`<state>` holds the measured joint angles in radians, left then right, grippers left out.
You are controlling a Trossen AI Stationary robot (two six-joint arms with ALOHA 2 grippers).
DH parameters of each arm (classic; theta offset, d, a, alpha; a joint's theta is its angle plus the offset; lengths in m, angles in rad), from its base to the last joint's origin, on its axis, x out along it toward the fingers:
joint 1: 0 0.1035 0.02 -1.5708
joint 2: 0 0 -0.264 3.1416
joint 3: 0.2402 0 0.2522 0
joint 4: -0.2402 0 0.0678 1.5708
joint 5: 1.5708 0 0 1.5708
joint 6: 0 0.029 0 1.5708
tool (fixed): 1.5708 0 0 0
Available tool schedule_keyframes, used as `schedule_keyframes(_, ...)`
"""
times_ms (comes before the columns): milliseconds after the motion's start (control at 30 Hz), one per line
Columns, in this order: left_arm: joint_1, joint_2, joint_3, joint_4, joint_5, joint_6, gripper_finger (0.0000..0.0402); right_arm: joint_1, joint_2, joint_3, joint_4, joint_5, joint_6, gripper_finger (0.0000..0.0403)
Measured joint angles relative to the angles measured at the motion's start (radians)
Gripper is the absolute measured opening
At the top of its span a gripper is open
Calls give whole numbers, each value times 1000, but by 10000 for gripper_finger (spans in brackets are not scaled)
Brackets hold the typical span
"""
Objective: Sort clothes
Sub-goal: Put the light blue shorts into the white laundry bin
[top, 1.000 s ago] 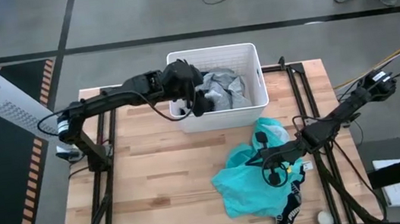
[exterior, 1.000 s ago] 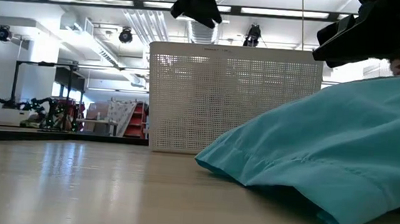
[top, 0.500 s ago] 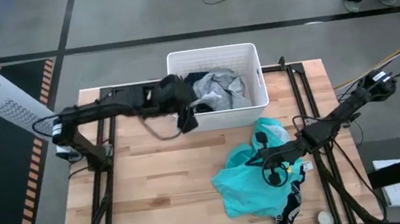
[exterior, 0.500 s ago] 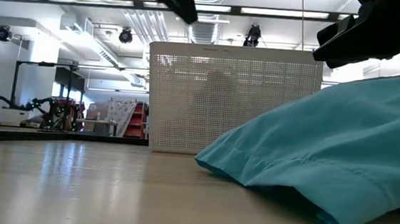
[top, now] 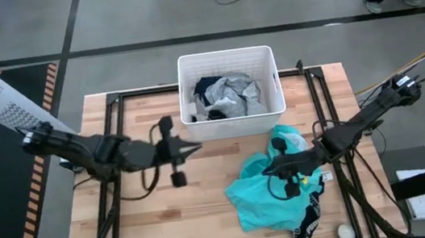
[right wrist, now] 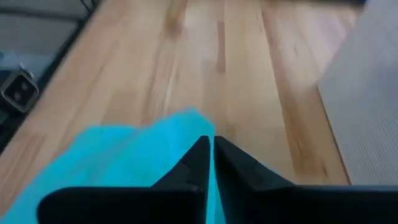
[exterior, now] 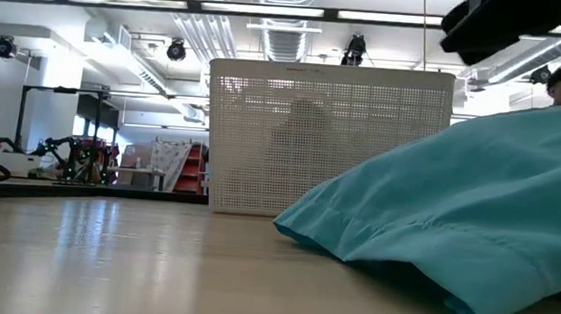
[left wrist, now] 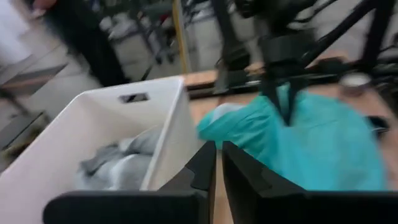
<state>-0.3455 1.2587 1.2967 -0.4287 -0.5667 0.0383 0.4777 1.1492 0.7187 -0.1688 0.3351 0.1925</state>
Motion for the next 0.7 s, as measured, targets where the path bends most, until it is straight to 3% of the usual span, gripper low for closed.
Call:
schedule_keyframes(133, -60, -97, -130, 104, -1, -13, 2, 9, 31, 156, -302, -51, 105, 45)
schedule_keyframes(300, -96, -173, -257, 181, 0, -39, 2, 26, 131, 308, -572, -184, 204, 124)
schedule_keyframes(533, -101, -208, -360, 240, 0, -43, 0, 29, 351, 440, -803, -224, 316, 242)
schedule_keyframes(700, -101, -206, -388, 264, 0, -44, 0, 22, 496, 494, -874, -240, 286, 289)
